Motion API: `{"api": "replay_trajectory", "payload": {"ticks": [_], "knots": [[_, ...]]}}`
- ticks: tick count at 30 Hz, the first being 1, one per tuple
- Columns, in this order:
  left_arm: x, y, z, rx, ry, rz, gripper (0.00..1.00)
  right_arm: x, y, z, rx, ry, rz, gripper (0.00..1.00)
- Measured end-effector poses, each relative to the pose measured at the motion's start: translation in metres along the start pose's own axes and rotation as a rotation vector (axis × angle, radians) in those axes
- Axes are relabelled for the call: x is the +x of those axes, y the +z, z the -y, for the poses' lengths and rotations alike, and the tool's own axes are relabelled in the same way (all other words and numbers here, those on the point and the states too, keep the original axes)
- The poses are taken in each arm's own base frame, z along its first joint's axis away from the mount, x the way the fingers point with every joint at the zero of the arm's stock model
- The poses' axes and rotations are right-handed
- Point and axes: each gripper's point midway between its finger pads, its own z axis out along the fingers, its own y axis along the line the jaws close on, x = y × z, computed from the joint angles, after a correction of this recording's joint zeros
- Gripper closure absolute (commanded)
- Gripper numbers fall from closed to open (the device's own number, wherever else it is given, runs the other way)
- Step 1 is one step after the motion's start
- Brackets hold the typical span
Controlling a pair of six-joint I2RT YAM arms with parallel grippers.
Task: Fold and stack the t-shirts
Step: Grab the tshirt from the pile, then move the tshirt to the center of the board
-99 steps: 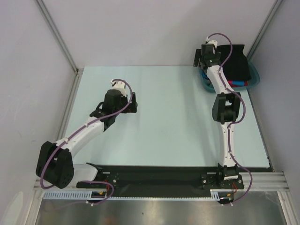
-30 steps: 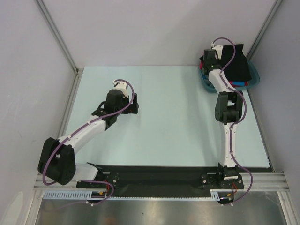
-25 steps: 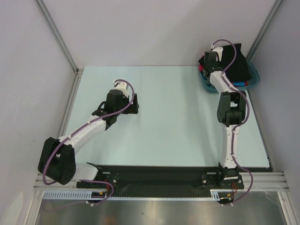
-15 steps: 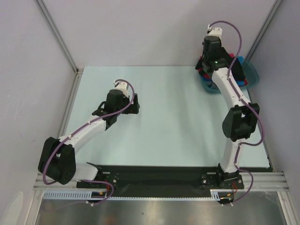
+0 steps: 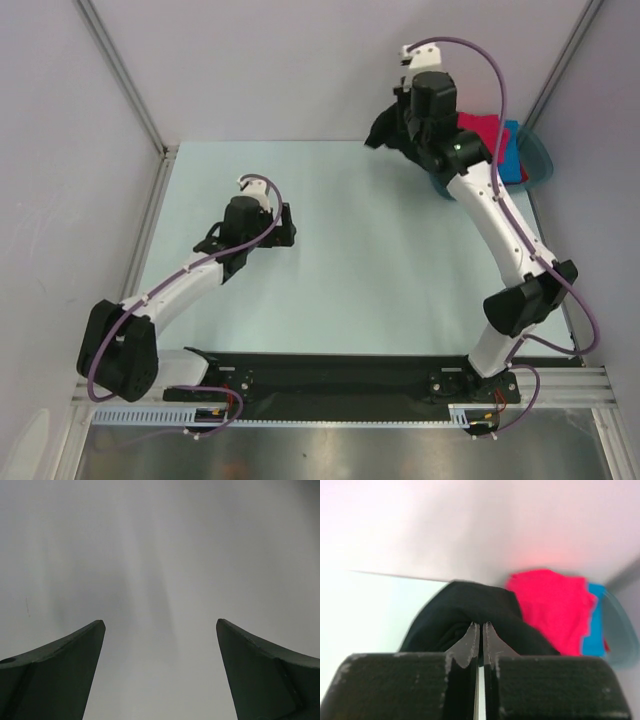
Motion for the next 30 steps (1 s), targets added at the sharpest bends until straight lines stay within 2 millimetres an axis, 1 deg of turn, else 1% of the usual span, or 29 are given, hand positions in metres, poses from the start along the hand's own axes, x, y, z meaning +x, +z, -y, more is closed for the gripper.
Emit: {"api": "replay_trajectory", "payload": {"ticks": [3,4,8,11,14,16,17,18,19,20,22,23,24,26,27,28,30], "knots": [[-0.002,-0.002,-0.004,-0.024,-0.02,0.014,0.0,-0.019,-0.037,-0.045,-0.119,-0.025,0.04,1.0],[-0.003,-0.003,-0.005,-0.034,-0.027,0.019,0.0,-0.026,-0.053,-0.059,-0.159,-0.032,0.058,1.0],[-0.005,-0.011,-0.014,-0.086,-0.068,0.043,0.0,-0.055,-0.117,-0.101,-0.291,-0.054,0.136,1.0],[-0.01,-0.022,-0.023,-0.136,-0.093,0.072,0.0,-0.072,-0.164,-0.128,-0.352,-0.085,0.196,1.0],[-0.019,-0.038,-0.031,-0.179,-0.122,0.127,0.0,-0.079,-0.212,-0.158,-0.425,-0.118,0.239,1.0],[-0.027,-0.052,-0.036,-0.202,-0.143,0.171,0.0,-0.078,-0.237,-0.171,-0.462,-0.126,0.258,1.0],[-0.032,-0.06,-0.038,-0.213,-0.156,0.196,0.0,-0.075,-0.244,-0.173,-0.47,-0.131,0.259,1.0],[-0.036,-0.068,-0.04,-0.22,-0.167,0.224,0.0,-0.071,-0.25,-0.172,-0.468,-0.134,0.256,1.0],[-0.04,-0.075,-0.041,-0.222,-0.177,0.247,0.0,-0.065,-0.252,-0.167,-0.453,-0.135,0.251,1.0],[-0.045,-0.084,-0.042,-0.222,-0.188,0.278,0.0,-0.056,-0.252,-0.161,-0.431,-0.138,0.239,1.0],[-0.051,-0.095,-0.044,-0.22,-0.204,0.318,0.0,-0.036,-0.245,-0.143,-0.364,-0.128,0.209,1.0],[-0.053,-0.1,-0.044,-0.216,-0.212,0.335,0.0,-0.019,-0.238,-0.131,-0.323,-0.126,0.177,1.0],[-0.055,-0.103,-0.043,-0.211,-0.217,0.346,0.0,-0.001,-0.226,-0.117,-0.277,-0.117,0.138,1.0],[-0.056,-0.104,-0.043,-0.208,-0.22,0.35,0.0,0.032,-0.204,-0.093,-0.184,-0.086,0.063,1.0],[-0.054,-0.101,-0.042,-0.209,-0.221,0.342,0.0,0.052,-0.191,-0.08,-0.131,-0.07,0.014,1.0],[-0.051,-0.098,-0.042,-0.209,-0.22,0.328,0.0,0.076,-0.179,-0.066,-0.071,-0.061,-0.042,1.0],[-0.042,-0.088,-0.043,-0.218,-0.21,0.286,0.0,0.125,-0.166,-0.041,0.033,-0.052,-0.148,1.0]]}}
